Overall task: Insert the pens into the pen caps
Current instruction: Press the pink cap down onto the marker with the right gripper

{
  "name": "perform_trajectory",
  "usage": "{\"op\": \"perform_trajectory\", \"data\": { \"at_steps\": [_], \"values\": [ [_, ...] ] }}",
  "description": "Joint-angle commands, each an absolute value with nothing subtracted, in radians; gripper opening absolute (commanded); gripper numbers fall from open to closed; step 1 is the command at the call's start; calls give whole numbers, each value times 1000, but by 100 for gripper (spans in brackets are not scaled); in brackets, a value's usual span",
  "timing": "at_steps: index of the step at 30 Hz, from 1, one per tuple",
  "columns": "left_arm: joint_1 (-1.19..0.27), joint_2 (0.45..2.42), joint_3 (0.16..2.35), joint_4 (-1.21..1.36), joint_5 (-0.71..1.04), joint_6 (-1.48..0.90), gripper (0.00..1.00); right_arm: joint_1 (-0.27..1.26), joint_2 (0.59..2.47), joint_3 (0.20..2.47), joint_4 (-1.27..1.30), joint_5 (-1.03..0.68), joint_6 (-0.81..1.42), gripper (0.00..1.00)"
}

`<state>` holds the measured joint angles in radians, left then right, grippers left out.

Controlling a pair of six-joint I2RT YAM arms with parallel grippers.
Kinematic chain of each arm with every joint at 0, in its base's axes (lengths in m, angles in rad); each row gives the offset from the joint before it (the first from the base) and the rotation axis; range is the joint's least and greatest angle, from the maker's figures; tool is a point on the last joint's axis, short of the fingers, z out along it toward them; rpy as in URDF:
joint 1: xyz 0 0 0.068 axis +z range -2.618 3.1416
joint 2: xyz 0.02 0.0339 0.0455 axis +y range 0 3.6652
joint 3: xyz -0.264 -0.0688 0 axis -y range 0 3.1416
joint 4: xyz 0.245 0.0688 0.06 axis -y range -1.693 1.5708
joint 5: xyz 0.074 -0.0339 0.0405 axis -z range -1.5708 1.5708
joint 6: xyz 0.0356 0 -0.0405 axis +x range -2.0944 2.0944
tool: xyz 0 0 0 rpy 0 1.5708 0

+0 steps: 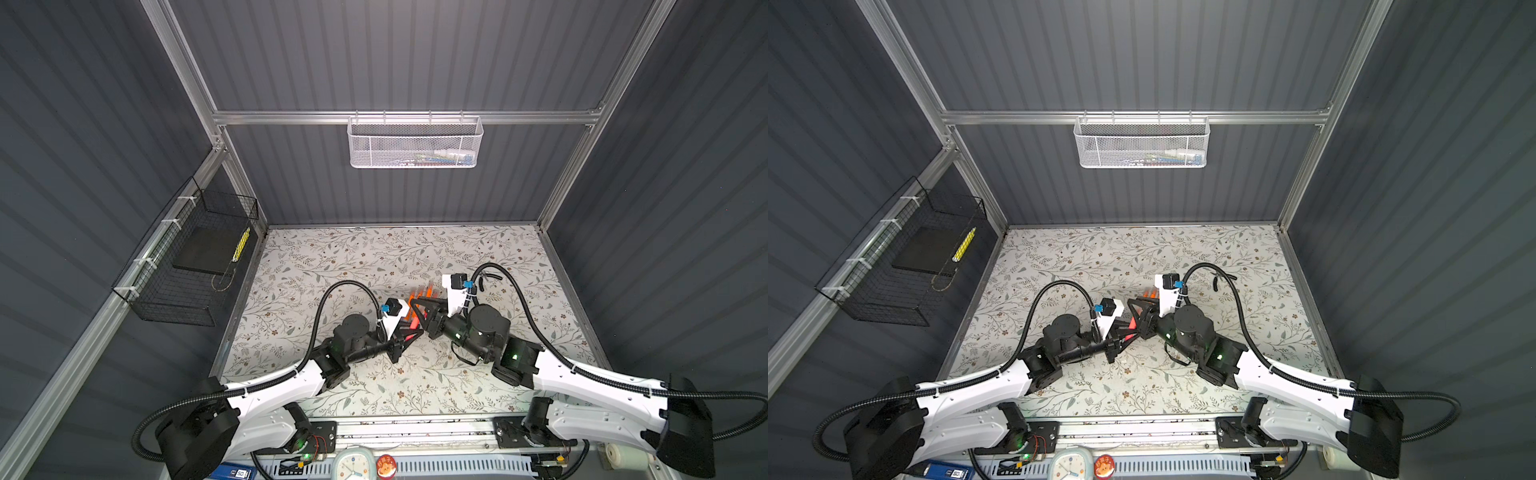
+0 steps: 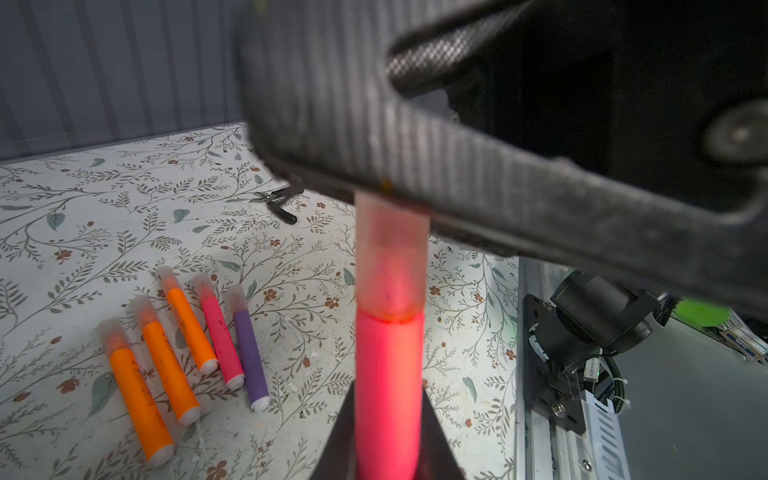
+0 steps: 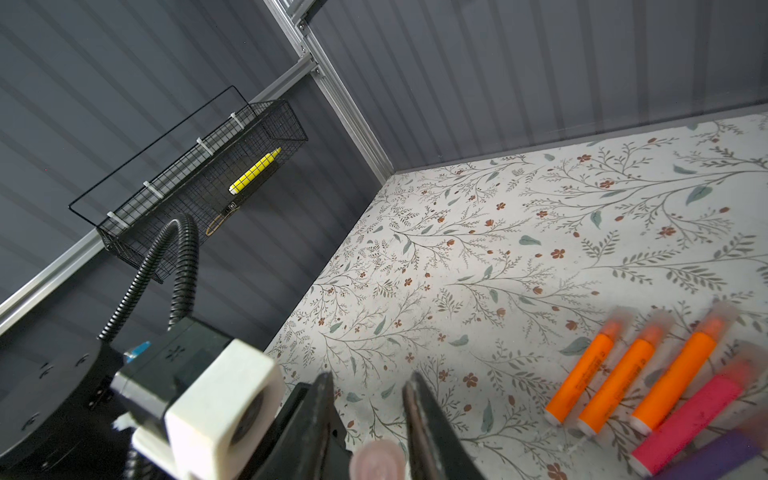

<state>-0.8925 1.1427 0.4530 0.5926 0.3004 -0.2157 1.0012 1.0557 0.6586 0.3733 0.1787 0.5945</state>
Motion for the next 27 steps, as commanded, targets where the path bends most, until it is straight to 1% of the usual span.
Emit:
{"op": "perform_trajectory", "data": {
  "at_steps": [1, 4, 8, 10, 13, 15, 17, 19, 21, 23, 24, 26, 27],
  "values": [
    [-894, 1146, 449, 620, 314, -191, 0, 997, 1052, 687, 376, 158, 584, 31],
    [-894, 1146, 450, 620, 315, -192, 0, 997, 1047, 684, 378, 159, 580, 30],
    [-894, 1144, 449, 621, 314, -190, 0, 996, 1053, 685, 385, 146, 577, 23],
    [-894, 1144, 449, 623, 314, -191, 0, 996, 1058, 687, 384, 135, 577, 17],
    [-894, 1142, 443, 646, 293, -204, 0, 996, 1062, 681, 386, 120, 568, 1],
    [-894, 1139, 448, 653, 256, -208, 0, 996, 1062, 668, 396, 104, 558, 0],
    [-891, 1138, 456, 666, 255, -204, 0, 996, 1059, 643, 426, 78, 547, 0],
    [-875, 1140, 478, 677, 300, -202, 0, 997, 1051, 610, 463, 43, 536, 0],
    [-823, 1148, 485, 756, 445, -239, 0, 997, 1039, 574, 507, 1, 520, 0],
    [-752, 1161, 478, 884, 610, -300, 0, 1000, 1024, 536, 554, -42, 492, 0],
    [-720, 1167, 473, 948, 665, -326, 0, 1004, 1018, 517, 576, -67, 476, 0],
    [-690, 1183, 485, 986, 718, -333, 0, 1014, 1007, 493, 599, -97, 446, 0],
    [-689, 1192, 504, 963, 726, -313, 0, 1023, 1005, 489, 600, -109, 431, 0]
  ]
}}
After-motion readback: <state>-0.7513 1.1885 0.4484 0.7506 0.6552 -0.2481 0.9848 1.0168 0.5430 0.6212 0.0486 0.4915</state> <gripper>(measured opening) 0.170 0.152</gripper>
